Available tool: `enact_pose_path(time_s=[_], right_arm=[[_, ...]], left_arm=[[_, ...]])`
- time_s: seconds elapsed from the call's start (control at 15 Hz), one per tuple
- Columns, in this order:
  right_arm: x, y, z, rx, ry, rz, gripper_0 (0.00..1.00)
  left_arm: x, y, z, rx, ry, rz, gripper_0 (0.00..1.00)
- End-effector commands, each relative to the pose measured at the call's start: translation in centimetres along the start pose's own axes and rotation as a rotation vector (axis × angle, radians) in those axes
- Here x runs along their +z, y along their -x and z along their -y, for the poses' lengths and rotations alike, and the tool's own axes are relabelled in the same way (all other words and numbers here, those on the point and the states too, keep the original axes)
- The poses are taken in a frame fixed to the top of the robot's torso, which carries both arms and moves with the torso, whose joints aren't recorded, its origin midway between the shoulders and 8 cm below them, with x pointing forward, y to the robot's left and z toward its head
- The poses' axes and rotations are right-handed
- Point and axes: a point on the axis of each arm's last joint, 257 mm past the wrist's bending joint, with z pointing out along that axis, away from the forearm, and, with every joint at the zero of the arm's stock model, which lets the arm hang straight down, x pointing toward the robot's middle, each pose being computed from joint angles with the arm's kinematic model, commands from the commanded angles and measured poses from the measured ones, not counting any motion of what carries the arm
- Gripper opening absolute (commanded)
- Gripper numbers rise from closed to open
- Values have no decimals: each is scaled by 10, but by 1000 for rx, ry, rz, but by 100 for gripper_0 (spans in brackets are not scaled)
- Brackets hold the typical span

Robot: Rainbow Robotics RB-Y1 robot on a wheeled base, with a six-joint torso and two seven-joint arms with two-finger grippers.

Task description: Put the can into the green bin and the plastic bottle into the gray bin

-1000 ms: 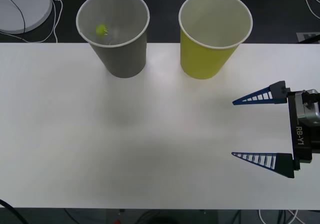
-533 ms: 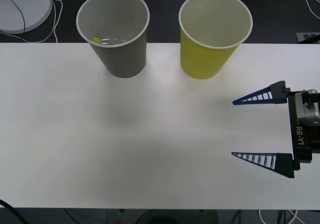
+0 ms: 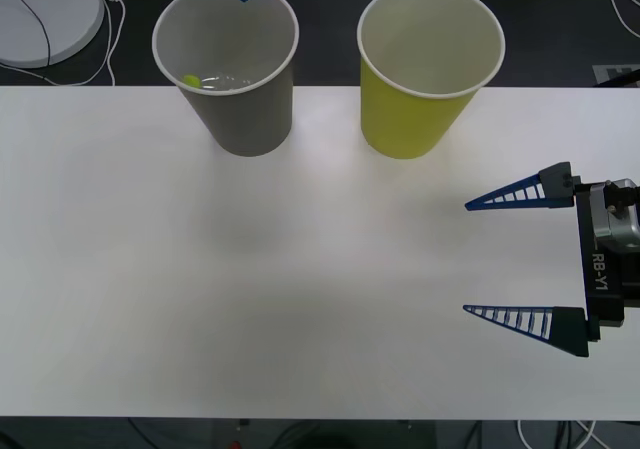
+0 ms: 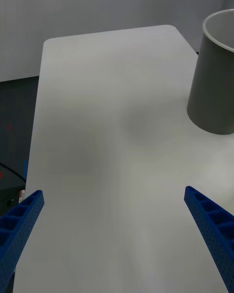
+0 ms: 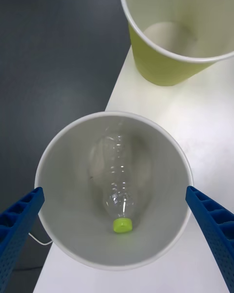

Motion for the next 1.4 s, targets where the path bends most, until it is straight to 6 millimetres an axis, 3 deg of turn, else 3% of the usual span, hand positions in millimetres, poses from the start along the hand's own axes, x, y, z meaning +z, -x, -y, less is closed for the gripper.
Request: enact_pose_path(time_s=[0.07, 0.53, 1.0, 1.4], right_arm=[[0, 0, 0, 0, 0, 0, 100], [0, 0, 0, 0, 0, 0, 100], [0, 0, 0, 0, 0, 0, 100], [0, 0, 0, 0, 0, 0, 100]], left_arm=[[-9, -26, 1, 6, -20, 23, 100], [-27, -97, 8, 47, -45, 55, 100], [-23, -152, 58, 33, -131, 148, 100], [-10, -177, 88, 56, -180, 292, 100]])
